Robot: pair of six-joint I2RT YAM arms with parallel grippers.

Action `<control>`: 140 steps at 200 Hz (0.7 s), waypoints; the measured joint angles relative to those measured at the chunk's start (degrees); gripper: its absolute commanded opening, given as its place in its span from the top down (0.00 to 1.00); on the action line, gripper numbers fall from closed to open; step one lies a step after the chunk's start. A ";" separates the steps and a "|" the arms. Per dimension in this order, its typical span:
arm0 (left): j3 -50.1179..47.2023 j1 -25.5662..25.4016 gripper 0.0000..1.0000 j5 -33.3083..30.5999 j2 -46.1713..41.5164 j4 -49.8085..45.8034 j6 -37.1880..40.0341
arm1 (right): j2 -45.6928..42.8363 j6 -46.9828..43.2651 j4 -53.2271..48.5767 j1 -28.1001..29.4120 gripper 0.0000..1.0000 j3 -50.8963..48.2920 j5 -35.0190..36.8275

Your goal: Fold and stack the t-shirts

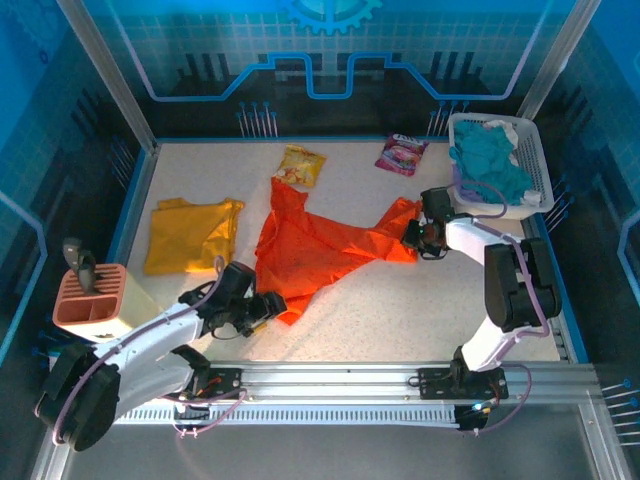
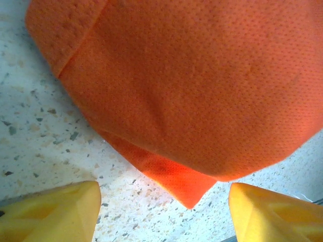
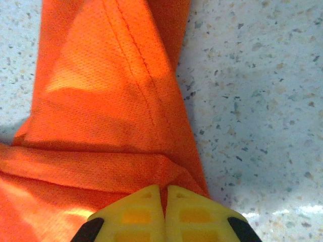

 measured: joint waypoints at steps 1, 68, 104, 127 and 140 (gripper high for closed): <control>0.00 0.00 0.31 0.00 0.02 0.00 0.00 | -0.11 0.00 -0.09 0.00 1.00 0.00 -0.02; 6.86 0.00 0.33 -2.58 4.15 -2.16 3.52 | -11.34 -1.51 -10.03 3.10 1.00 18.01 2.69; 8.09 0.00 0.33 -2.73 5.81 -2.14 5.07 | -5.38 -1.64 -9.18 3.48 1.00 32.65 3.26; 8.09 0.00 0.33 -2.45 7.50 -2.12 5.22 | 6.01 -1.86 -9.35 3.48 1.00 45.07 4.31; 8.09 0.00 0.33 -2.29 8.02 -2.34 6.12 | 13.38 -2.14 -10.19 3.52 0.92 52.74 5.27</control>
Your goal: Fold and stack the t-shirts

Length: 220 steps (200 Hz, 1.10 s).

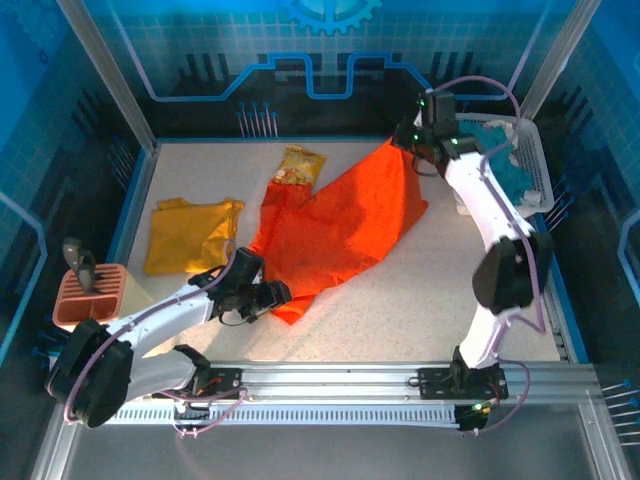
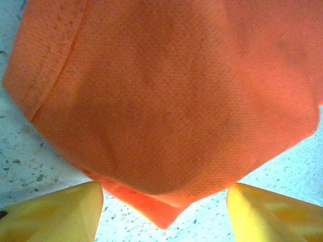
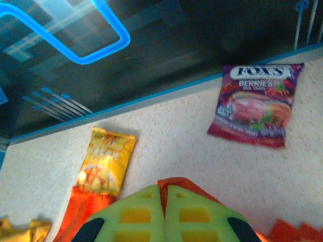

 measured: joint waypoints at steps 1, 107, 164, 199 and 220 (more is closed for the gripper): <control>0.00 0.00 0.33 0.02 0.02 -0.02 0.02 | 0.44 -0.02 -0.07 0.00 0.92 0.44 0.04; 4.90 -11.52 0.36 -0.48 -1.11 -7.48 1.62 | -0.31 -2.19 -1.01 0.50 0.05 -14.73 0.98; 11.56 -18.60 0.41 -7.06 13.53 -7.54 4.70 | -19.98 1.07 4.48 0.63 0.14 -39.47 -1.09; 16.44 -19.67 0.56 -12.46 20.59 -9.27 6.58 | -25.99 2.01 3.58 1.84 0.18 -48.30 0.74; 19.26 -20.33 0.72 -16.52 23.21 -11.08 7.93 | -28.59 2.23 2.95 3.04 0.22 -52.04 2.16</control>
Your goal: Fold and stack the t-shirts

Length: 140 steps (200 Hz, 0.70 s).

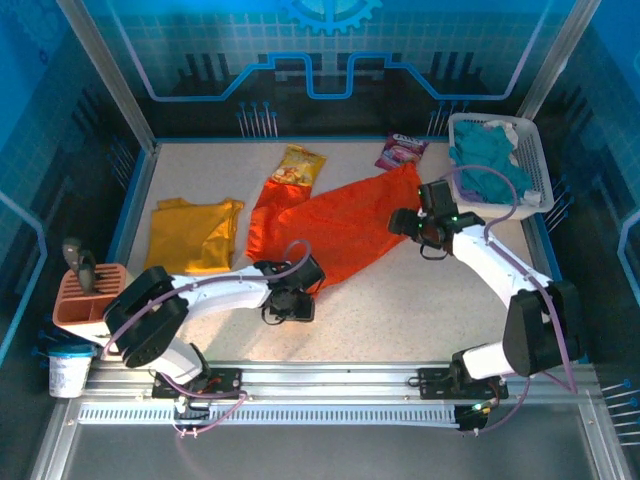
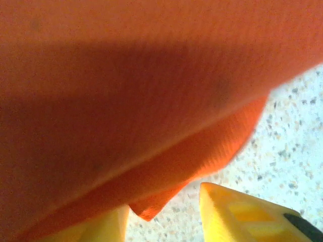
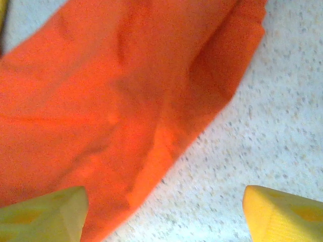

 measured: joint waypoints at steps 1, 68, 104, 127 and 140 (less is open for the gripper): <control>0.11 -0.02 0.73 -0.15 0.07 -0.11 -0.07 | -0.20 -0.07 -0.04 0.04 0.22 -0.28 0.07; 7.06 -0.13 1.00 -4.70 -5.07 -8.87 6.69 | -5.03 -2.71 -0.46 -3.06 0.16 -8.26 -0.76; 12.26 3.54 1.00 -4.70 -17.27 -15.02 9.05 | -0.04 -5.88 3.63 -4.09 0.17 -8.15 -2.80; 13.51 7.26 1.00 -3.96 -21.86 -16.26 10.47 | 6.69 -6.25 6.40 -4.57 0.21 -5.75 -4.72; 13.49 9.31 1.00 -3.15 -22.99 -17.09 10.91 | 10.51 -5.95 8.28 -4.74 0.26 -3.76 -5.49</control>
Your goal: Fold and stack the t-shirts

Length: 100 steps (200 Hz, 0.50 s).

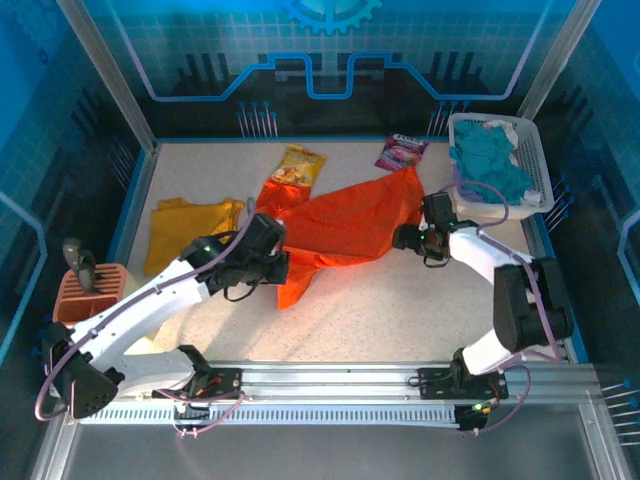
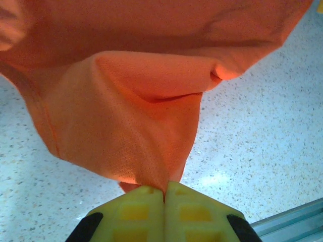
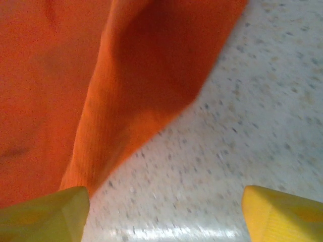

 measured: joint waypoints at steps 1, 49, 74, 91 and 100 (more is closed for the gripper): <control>-0.02 0.22 1.00 0.07 -0.07 -0.09 0.07 | 0.00 0.00 0.00 0.00 0.27 0.00 0.00; -2.51 3.54 1.00 2.60 -0.48 0.15 0.83 | 7.82 1.86 6.64 -0.02 0.54 2.56 -2.21; -3.45 4.13 1.00 3.43 -0.50 0.31 0.81 | 9.68 2.23 7.32 0.00 0.87 3.48 -3.06; -3.45 4.68 1.00 3.67 -0.63 0.46 0.85 | 9.42 1.75 6.86 -0.02 1.00 3.74 -3.23; -3.50 4.98 1.00 3.67 -0.74 0.50 1.03 | 8.70 2.14 5.99 -0.02 1.00 3.74 -3.19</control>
